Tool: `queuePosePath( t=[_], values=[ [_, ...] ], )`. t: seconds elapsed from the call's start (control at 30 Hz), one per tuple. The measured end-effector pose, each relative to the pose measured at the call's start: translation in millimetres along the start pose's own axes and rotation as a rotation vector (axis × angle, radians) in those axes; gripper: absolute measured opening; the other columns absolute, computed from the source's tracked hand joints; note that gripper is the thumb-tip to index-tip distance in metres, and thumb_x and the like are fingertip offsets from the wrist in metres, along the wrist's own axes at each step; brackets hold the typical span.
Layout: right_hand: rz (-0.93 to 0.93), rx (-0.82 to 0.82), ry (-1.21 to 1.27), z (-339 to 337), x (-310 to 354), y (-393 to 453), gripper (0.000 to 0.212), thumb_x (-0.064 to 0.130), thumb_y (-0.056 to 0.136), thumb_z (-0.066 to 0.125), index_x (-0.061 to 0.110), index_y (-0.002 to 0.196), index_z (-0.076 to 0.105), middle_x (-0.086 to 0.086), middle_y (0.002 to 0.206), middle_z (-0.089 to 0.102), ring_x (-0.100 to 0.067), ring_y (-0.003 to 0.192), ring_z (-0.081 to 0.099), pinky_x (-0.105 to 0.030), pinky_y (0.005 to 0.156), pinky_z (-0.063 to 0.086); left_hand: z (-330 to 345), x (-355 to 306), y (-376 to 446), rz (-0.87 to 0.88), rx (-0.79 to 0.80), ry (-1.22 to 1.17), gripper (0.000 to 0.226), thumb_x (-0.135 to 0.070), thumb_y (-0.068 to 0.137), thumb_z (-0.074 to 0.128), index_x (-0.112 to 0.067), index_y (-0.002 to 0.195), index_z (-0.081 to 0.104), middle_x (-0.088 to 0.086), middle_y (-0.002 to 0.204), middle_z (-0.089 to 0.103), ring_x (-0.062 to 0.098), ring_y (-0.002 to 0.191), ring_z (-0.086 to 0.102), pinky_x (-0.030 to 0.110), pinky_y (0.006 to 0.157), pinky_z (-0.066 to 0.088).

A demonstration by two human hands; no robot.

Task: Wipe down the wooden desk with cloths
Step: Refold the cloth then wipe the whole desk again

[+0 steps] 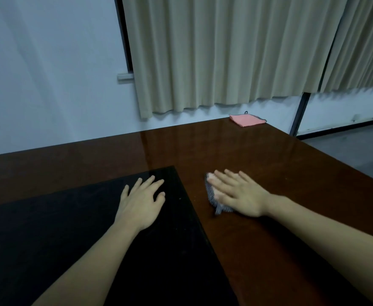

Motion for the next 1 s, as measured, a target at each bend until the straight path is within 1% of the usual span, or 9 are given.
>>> queuePosePath(
  t=[0.1, 0.23, 0.33, 0.5, 0.6, 0.67, 0.8, 0.9, 1.0],
  values=[
    [0.164, -0.028, 0.007, -3.5, -24.7, 38.9, 0.065, 0.068, 0.100, 0.007, 0.044, 0.158, -0.009, 0.008, 0.169, -0.012, -0.019, 0.156, -0.010, -0.046, 0.125, -0.005, 0.2, 2.0, -0.6, 0.001, -0.004, 0.000, 0.051, -0.049, 0.108, 0.028, -0.042, 0.158, 0.026, -0.014, 0.169, 0.011, 0.016, 0.157, 0.003, 0.047, 0.126, -0.002],
    [0.262, -0.033, 0.043, -11.7, -25.7, 71.0, 0.061, 0.063, 0.103, 0.011, 0.043, 0.159, -0.005, 0.005, 0.170, -0.010, -0.023, 0.156, -0.009, -0.051, 0.125, -0.005, 1.7, 1.9, -0.2, 0.011, -0.010, -0.011, 0.051, -0.049, 0.107, 0.028, -0.041, 0.158, 0.027, -0.014, 0.169, 0.012, 0.017, 0.157, 0.003, 0.047, 0.126, -0.002],
    [0.192, -0.024, 0.037, -13.7, 3.2, 76.1, 0.062, 0.064, 0.103, 0.010, 0.043, 0.159, -0.006, 0.005, 0.170, -0.011, -0.023, 0.156, -0.010, -0.052, 0.125, -0.006, 1.9, 2.1, 0.3, 0.013, -0.009, -0.013, 0.052, -0.049, 0.107, 0.028, -0.041, 0.158, 0.027, -0.014, 0.169, 0.012, 0.017, 0.157, 0.003, 0.048, 0.126, -0.002],
    [-0.061, -0.014, -0.045, -1.7, 73.7, 40.8, 0.063, 0.063, 0.103, 0.010, 0.043, 0.158, -0.011, 0.009, 0.168, -0.014, -0.019, 0.155, -0.013, -0.047, 0.125, -0.008, -2.3, 2.2, -1.6, 0.027, -0.038, -0.102, 0.051, -0.046, 0.107, 0.035, -0.039, 0.157, 0.031, -0.012, 0.168, 0.016, 0.017, 0.157, 0.007, 0.047, 0.126, 0.001],
    [-0.168, -0.001, -0.011, 6.6, 90.0, 9.6, 0.062, 0.064, 0.102, 0.011, 0.047, 0.157, -0.011, 0.013, 0.167, -0.017, -0.012, 0.153, -0.018, -0.043, 0.124, -0.012, -13.5, 10.5, -8.9, 0.025, -0.098, -0.204, 0.049, -0.041, 0.107, 0.039, -0.035, 0.156, 0.036, -0.009, 0.168, 0.020, 0.018, 0.156, 0.011, 0.045, 0.126, 0.008],
    [-0.187, 0.006, -0.004, 7.7, 88.5, 0.7, 0.061, 0.066, 0.101, 0.012, 0.050, 0.156, -0.011, 0.015, 0.166, -0.017, -0.010, 0.152, -0.019, -0.041, 0.124, -0.013, -23.3, 24.0, -19.0, 0.028, -0.105, -0.163, 0.049, -0.041, 0.107, 0.039, -0.034, 0.156, 0.037, -0.009, 0.167, 0.023, 0.018, 0.156, 0.013, 0.044, 0.125, 0.008],
    [-0.072, -0.004, -0.016, 1.4, 74.5, 25.3, 0.061, 0.066, 0.101, 0.011, 0.048, 0.156, -0.009, 0.013, 0.167, -0.013, -0.014, 0.155, -0.013, -0.041, 0.124, -0.009, -38.2, 63.3, -46.2, -0.009, -0.065, -0.067, 0.049, -0.041, 0.107, 0.039, -0.036, 0.156, 0.035, -0.011, 0.166, 0.023, 0.017, 0.156, 0.012, 0.046, 0.126, 0.008],
    [0.075, -0.026, -0.004, -3.0, 65.4, 58.3, 0.062, 0.065, 0.102, 0.010, 0.045, 0.158, -0.009, 0.009, 0.169, -0.012, -0.018, 0.156, -0.009, -0.046, 0.124, -0.006, -42.0, 92.0, -64.9, -0.065, -0.049, -0.036, 0.049, -0.041, 0.107, 0.039, -0.037, 0.156, 0.034, -0.011, 0.167, 0.022, 0.018, 0.156, 0.011, 0.049, 0.126, 0.007],
    [0.135, -0.027, 0.018, -4.6, 79.6, 77.6, 0.061, 0.063, 0.104, 0.011, 0.044, 0.159, -0.008, 0.007, 0.170, -0.012, -0.022, 0.156, -0.009, -0.050, 0.125, -0.005, -45.6, 114.1, -75.5, -0.110, -0.045, -0.018, 0.049, -0.042, 0.107, 0.039, -0.038, 0.156, 0.033, -0.011, 0.167, 0.022, 0.019, 0.156, 0.011, 0.052, 0.126, 0.007]
  ],
)
Point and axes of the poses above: each hand's wrist, its own y-axis towards the middle knuckle, its own z-axis out of the palm, x = y × z, the point moved 1 cm from there along y, towards the middle knuckle
